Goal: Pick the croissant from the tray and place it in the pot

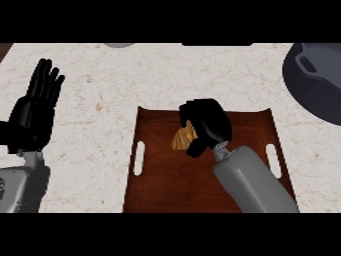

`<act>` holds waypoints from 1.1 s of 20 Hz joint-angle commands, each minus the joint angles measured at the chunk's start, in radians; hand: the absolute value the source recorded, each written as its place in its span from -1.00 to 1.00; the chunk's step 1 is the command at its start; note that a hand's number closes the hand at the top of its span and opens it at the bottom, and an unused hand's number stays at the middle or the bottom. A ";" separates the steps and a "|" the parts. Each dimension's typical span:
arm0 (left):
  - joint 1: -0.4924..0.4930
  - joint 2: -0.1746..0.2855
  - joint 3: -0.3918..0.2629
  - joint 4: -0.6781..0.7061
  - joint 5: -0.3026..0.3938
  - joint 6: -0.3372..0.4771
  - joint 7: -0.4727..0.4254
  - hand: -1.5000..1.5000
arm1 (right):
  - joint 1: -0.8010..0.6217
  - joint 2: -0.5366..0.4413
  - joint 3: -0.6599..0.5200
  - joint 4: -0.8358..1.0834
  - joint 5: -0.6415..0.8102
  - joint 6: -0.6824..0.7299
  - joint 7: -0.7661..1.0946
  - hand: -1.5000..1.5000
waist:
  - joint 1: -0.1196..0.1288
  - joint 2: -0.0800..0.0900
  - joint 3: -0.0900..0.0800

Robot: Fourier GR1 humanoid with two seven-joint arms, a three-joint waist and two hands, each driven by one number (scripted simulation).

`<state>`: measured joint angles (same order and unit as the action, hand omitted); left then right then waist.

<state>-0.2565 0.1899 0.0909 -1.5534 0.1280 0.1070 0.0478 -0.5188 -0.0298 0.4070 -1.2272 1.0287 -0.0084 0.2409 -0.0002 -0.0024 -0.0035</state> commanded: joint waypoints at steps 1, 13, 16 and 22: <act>-0.023 0.016 -0.001 -0.005 0.007 -0.020 0.004 0.00 | -0.173 0.001 -0.212 0.120 0.032 -0.033 0.235 1.00 | 0.033 0.019 0.002; -0.065 -0.013 -0.048 -0.012 0.000 -0.033 -0.002 0.00 | -0.517 -0.260 -0.459 0.381 0.338 -0.209 0.824 1.00 | 0.123 0.055 -0.002; -0.117 -0.009 -0.046 0.011 -0.005 -0.025 0.024 0.00 | -0.595 -0.290 -0.453 0.456 0.442 -0.242 0.936 1.00 | 0.123 0.060 0.000; -0.094 -0.010 -0.044 0.030 -0.002 -0.036 0.009 0.00 | -0.671 -0.323 -0.473 0.583 0.607 -0.281 1.086 1.00 | 0.108 0.045 0.001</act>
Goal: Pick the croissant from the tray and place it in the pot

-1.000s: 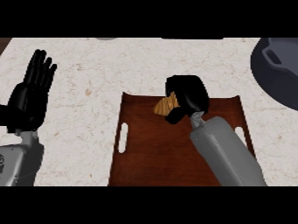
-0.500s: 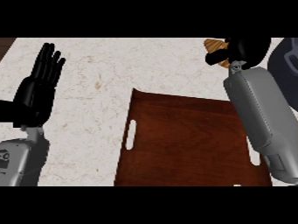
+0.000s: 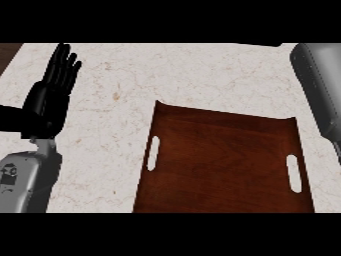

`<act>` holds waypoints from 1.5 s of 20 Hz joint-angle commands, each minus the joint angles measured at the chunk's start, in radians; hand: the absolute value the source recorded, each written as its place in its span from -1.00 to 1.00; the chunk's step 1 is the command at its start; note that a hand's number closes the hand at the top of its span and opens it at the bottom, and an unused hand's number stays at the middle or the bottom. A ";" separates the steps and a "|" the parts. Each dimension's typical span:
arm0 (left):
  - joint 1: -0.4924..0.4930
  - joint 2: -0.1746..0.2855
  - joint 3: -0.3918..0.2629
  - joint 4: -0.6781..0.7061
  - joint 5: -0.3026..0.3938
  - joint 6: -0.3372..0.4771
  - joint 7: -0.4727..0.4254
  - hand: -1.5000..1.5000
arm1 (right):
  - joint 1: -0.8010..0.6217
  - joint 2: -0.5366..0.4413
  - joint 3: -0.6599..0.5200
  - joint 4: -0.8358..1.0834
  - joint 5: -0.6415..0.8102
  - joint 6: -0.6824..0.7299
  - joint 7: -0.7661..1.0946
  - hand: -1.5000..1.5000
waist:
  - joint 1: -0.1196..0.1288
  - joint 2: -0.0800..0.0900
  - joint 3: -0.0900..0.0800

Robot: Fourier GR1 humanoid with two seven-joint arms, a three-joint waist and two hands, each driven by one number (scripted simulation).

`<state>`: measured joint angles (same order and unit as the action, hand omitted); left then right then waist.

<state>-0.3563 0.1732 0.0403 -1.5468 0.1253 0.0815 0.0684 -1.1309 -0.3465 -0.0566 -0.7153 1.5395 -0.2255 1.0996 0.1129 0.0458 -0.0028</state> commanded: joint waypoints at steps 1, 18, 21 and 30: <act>0.008 -0.002 -0.002 0.011 -0.016 0.009 -0.011 0.00 | -0.061 -0.044 -0.038 0.103 0.088 -0.071 0.190 1.00 | -0.013 -0.006 0.002; 0.002 0.027 0.062 0.021 0.000 0.027 0.028 0.00 | 0.069 -0.142 -0.244 0.207 0.059 -0.244 0.033 1.00 | -0.098 -0.037 0.004; 0.080 0.028 0.072 0.000 0.013 0.000 -0.024 0.00 | 0.114 -0.169 -0.276 0.222 0.024 -0.277 -0.036 1.00 | -0.095 -0.039 0.003; 0.022 0.011 0.070 0.026 0.006 0.019 0.000 0.00 | 0.208 -0.231 -0.369 0.379 -0.040 -0.432 -0.150 1.00 | -0.083 -0.029 0.005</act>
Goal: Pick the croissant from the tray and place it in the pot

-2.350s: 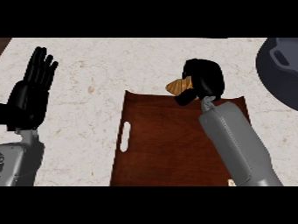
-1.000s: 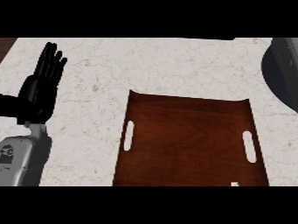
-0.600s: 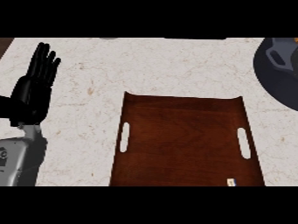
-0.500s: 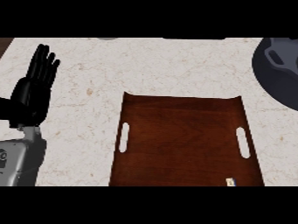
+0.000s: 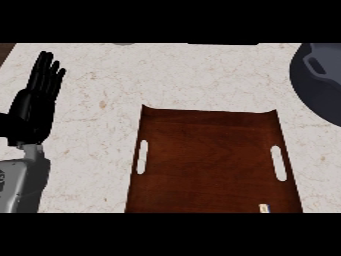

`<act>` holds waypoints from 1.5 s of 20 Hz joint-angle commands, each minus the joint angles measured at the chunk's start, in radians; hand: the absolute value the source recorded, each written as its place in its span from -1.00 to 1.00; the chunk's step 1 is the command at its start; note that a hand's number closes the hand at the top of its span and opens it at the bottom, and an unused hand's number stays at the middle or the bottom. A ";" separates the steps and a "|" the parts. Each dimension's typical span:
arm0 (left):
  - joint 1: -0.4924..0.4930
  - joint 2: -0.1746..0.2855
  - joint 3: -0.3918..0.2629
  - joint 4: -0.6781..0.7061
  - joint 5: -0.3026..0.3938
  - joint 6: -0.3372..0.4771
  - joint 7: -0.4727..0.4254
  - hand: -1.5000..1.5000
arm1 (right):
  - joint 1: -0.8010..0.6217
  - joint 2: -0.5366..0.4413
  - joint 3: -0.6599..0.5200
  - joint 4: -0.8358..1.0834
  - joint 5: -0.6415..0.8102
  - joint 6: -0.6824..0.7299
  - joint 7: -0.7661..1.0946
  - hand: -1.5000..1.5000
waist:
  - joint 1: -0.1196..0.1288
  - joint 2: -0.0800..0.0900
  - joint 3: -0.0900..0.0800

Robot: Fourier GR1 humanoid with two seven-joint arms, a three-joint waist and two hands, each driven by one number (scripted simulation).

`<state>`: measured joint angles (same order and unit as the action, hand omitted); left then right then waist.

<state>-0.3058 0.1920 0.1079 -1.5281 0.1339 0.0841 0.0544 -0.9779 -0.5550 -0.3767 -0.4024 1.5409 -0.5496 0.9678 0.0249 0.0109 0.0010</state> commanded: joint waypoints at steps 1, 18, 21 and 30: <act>0.051 0.015 0.002 -0.049 0.005 -0.020 0.012 0.00 | 0.024 -0.016 -0.036 0.069 -0.039 -0.046 -0.008 1.00 | 0.005 -0.002 0.000; 0.050 -0.021 -0.021 -0.036 -0.012 -0.009 -0.017 0.00 | 0.065 0.021 -0.303 0.043 -0.454 -0.280 -0.571 -1.00 | 0.015 0.003 0.003; -0.014 -0.002 0.004 -0.017 0.003 -0.008 0.018 0.00 | 0.013 0.014 -0.334 0.014 -0.502 -0.328 -0.570 -1.00 | 0.007 0.002 0.002; 0.039 -0.028 -0.019 -0.048 -0.032 0.020 0.015 0.00 | 0.118 0.048 -0.437 -0.166 -0.769 -0.404 -0.793 -1.00 | -0.018 -0.010 0.000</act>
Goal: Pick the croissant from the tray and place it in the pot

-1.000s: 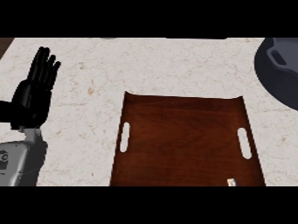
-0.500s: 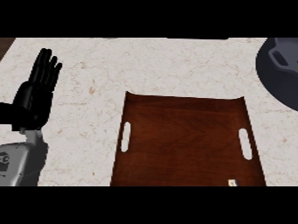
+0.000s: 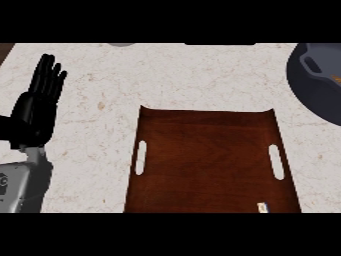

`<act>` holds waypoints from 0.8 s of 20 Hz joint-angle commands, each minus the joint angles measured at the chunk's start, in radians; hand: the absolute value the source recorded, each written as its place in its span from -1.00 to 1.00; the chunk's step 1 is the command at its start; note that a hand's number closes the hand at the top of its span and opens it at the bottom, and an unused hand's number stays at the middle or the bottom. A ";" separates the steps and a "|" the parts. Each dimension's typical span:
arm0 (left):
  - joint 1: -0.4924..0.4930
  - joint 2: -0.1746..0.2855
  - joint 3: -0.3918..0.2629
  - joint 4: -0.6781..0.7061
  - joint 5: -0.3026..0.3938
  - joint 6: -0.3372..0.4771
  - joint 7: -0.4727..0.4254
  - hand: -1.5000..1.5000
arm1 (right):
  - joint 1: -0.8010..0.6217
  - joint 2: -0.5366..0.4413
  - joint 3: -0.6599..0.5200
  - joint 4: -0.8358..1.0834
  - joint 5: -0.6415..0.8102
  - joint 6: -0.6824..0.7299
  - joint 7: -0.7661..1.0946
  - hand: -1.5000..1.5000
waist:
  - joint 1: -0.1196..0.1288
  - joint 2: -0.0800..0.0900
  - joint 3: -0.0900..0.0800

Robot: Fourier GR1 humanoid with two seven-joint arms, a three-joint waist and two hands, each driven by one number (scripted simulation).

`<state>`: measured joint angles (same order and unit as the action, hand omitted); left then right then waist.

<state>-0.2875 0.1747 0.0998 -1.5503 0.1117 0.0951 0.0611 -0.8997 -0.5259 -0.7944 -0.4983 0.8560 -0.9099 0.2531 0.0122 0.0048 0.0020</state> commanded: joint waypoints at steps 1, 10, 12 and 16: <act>0.000 0.046 0.057 0.026 0.050 -0.049 0.005 0.00 | 0.036 0.014 -0.009 -0.072 -0.081 -0.056 -0.069 -1.00 | -0.005 -0.002 -0.001; 0.037 0.010 0.028 -0.032 0.004 -0.003 -0.003 0.00 | 0.383 0.135 -0.012 -0.516 -0.295 0.043 -0.151 -1.00 | -0.027 -0.011 -0.003; 0.023 0.012 0.021 -0.009 0.002 -0.018 -0.007 0.00 | 0.439 0.088 -0.040 -0.543 -0.365 0.088 -0.182 -1.00 | -0.023 -0.008 -0.002; 0.090 0.009 0.023 -0.080 0.003 -0.013 0.004 0.00 | 0.587 0.142 -0.003 -0.814 -0.331 0.142 -0.036 -1.00 | -0.025 -0.012 -0.003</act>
<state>-0.2505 0.1875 0.1282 -1.5772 0.1176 0.0848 0.0675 -0.4389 -0.3996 -0.8082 -1.1227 0.5340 -0.8208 0.1410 -0.0127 -0.0048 -0.0005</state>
